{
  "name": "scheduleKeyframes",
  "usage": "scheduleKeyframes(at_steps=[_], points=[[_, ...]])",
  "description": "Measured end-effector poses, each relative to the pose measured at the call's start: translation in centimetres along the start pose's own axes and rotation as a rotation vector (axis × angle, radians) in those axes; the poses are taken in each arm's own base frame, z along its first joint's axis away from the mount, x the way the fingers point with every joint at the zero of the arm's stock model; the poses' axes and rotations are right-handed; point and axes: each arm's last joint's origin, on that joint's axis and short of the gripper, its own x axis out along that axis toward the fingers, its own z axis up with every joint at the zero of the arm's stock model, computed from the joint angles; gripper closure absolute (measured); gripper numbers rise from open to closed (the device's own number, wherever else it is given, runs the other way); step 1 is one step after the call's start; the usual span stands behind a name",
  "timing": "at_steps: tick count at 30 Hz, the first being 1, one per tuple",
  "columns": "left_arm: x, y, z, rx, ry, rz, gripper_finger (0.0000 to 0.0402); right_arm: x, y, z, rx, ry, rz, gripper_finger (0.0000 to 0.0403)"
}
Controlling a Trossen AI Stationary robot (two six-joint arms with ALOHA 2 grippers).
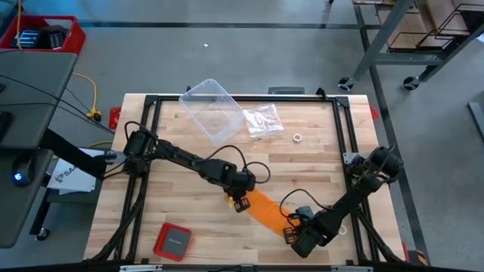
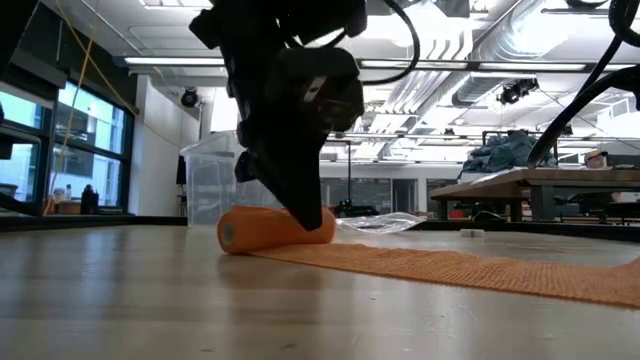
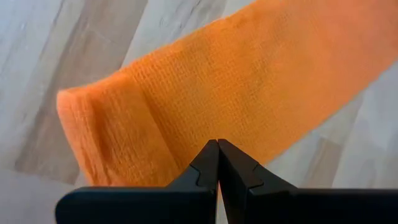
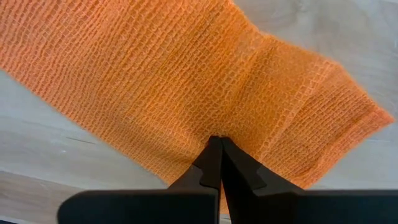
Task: Roll bandage
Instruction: Roll the orange bandage
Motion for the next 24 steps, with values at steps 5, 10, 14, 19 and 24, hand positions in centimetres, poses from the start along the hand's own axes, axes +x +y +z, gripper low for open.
scheduleKeyframes(at_steps=[5,10,14,19,24], points=[[-0.2,1.3,-0.1,0.04,0.052,0.084,0.0401,0.0,0.0,-0.1,-0.002,-0.002,0.001,0.0403],[-1.0,3.1,0.3,0.056,0.077,0.173,0.0401,0.0,-0.3,-0.5,-0.017,-0.001,0.001,0.0403],[-1.5,4.3,1.0,0.018,0.068,0.196,0.0401,0.0,-0.8,-1.2,-0.04,0.021,-0.011,0.0403],[-1.5,5.1,1.2,-0.003,0.078,0.219,0.0401,0.1,-1.2,-1.9,-0.053,0.057,-0.026,0.0403],[-1.5,4.9,1.1,-0.014,0.081,0.217,0.0401,0.0,-0.9,-1.7,-0.046,0.062,-0.018,0.0403]])
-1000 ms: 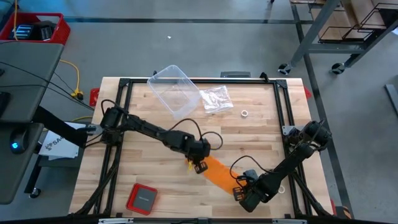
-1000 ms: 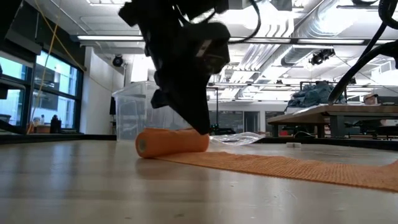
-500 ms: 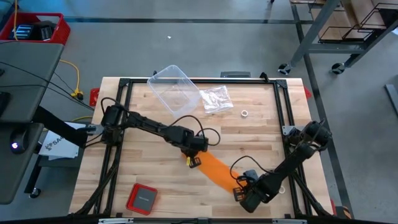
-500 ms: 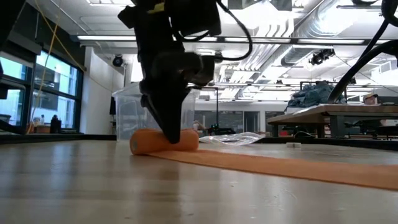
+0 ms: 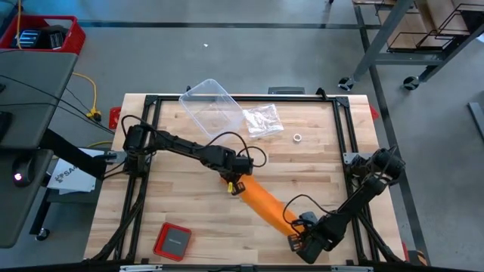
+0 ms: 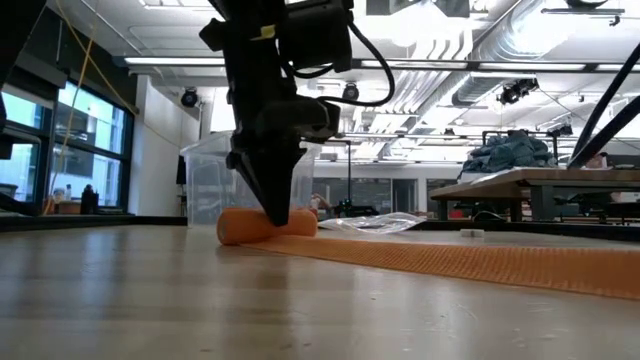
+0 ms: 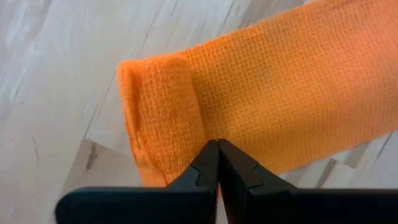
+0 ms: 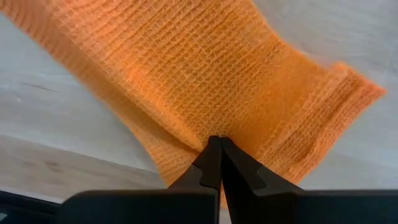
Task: Roll bandage
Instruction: Roll the orange bandage
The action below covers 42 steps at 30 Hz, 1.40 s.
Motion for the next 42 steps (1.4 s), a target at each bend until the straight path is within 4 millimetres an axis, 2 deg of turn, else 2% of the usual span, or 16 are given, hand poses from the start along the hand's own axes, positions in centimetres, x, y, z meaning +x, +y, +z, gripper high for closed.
scheduleKeyframes(at_steps=[8,11,18,22,27,35,42], points=[[-0.1,-1.1,-1.2,0.014,0.02,0.042,0.0401,-0.5,1.0,1.3,0.021,0.009,0.019,0.0403],[0.1,-1.0,-1.7,0.018,0.045,0.079,0.0401,-0.5,1.3,1.7,0.024,-0.001,0.031,0.0403],[2.0,0.1,-4.3,-0.091,0.137,0.099,0.0401,-0.7,1.9,2.2,0.044,-0.024,0.063,0.0403],[2.0,-0.1,-5.1,-0.116,0.144,0.105,0.0401,-1.2,2.4,2.7,0.048,-0.096,0.09,0.0403],[1.2,-0.3,-5.1,-0.17,0.102,0.091,0.0401,-1.9,2.9,3.6,0.03,-0.169,0.103,0.0403],[1.1,0.0,-4.8,-0.204,0.1,0.085,0.0401,-4.7,2.7,5.7,0.028,-0.253,0.111,0.0398],[0.8,0.8,-4.0,-0.257,0.068,0.051,0.0402,-6.3,2.0,6.0,-0.034,-0.257,0.093,0.0341]])
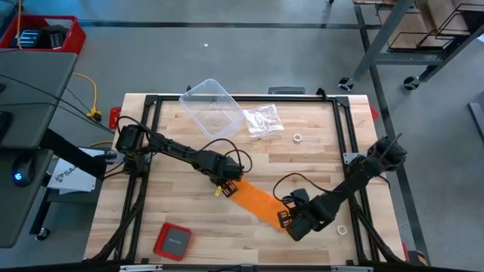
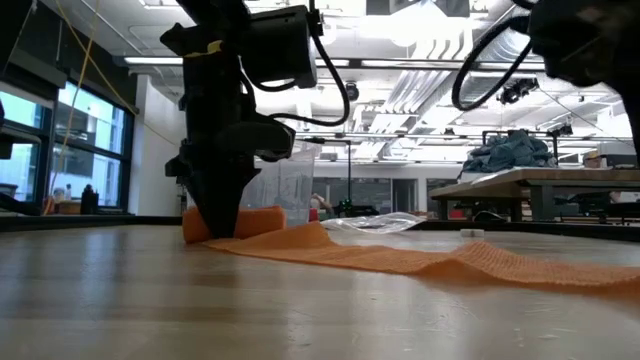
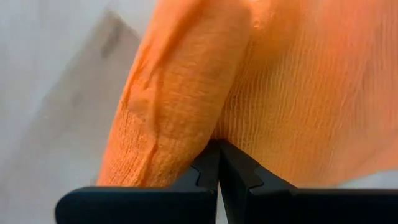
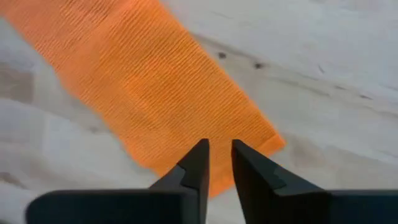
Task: Roll bandage
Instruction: Roll the orange bandage
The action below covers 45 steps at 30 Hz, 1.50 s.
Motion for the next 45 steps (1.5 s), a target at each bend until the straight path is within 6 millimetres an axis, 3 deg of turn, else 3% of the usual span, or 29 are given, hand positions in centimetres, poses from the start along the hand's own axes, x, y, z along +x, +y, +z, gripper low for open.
scheduleKeyframes(at_steps=[7,14,18,25,34,41,45], points=[[-2.4,1.4,2.3,-0.058,-0.118,-0.076,0.0402,-0.5,-0.3,-2.2,0.05,0.031,0.074,0.0329],[-5.4,3.4,3.9,-0.045,-0.219,-0.119,0.0402,1.6,0.3,-4.7,0.083,0.086,0.115,0.0395],[-5.8,4.3,4.1,0.001,-0.201,-0.103,0.0402,2.6,1.3,-5.2,0.102,0.114,0.187,0.0401],[-5.7,4.5,3.7,0.124,-0.175,-0.065,0.0402,3.3,1.7,-4.6,0.114,0.091,0.183,0.0402],[-5.2,5.2,4.7,0.097,-0.192,-0.067,0.0402,3.6,2.7,-4.8,0.122,0.108,0.27,0.0403],[-4.7,3.6,3.8,0.108,-0.165,-0.113,0.0402,4.2,2.7,-4.9,0.122,0.104,0.26,0.0403],[-3.5,2.5,2.9,0.086,-0.146,-0.067,0.0402,4.2,2.6,-4.9,0.118,0.099,0.251,0.0403]])
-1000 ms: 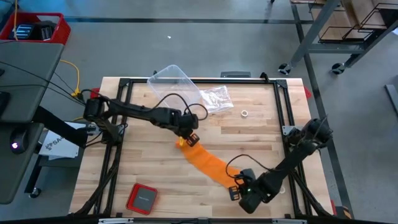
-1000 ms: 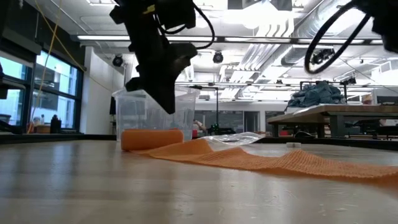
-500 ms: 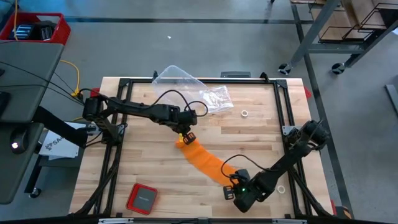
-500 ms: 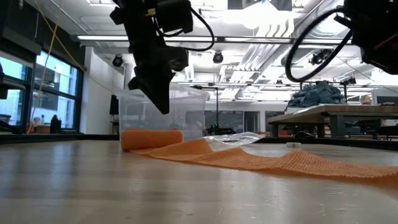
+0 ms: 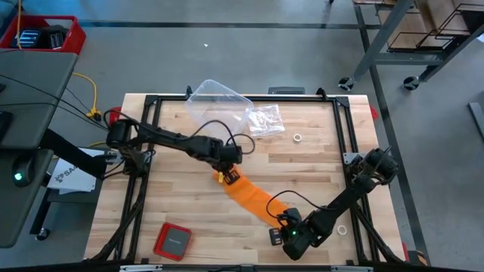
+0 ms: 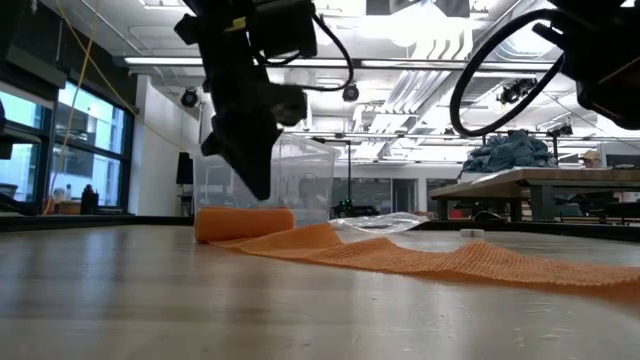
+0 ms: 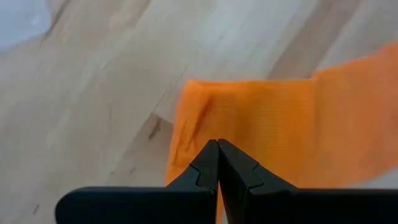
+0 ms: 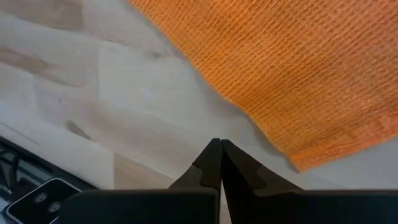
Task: Roll bandage
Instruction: Roll the orange bandage
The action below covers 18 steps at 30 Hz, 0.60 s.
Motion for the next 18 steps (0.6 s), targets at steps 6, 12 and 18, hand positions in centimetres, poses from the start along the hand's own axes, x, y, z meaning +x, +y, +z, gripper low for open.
scheduleKeyframes(at_steps=[6,12,18], points=[[0.4,-1.1,-1.0,-0.046,-0.075,0.12,0.0402,0.0,0.0,0.0,-0.001,-0.002,0.0,0.0403],[0.1,-1.8,-1.8,-0.01,-0.131,0.21,0.0402,0.0,0.1,-0.1,-0.001,0.004,0.008,0.0403],[1.3,-1.9,-2.6,-0.011,-0.144,0.198,0.0402,0.0,0.0,0.0,-0.007,-0.003,-0.002,0.0403]])
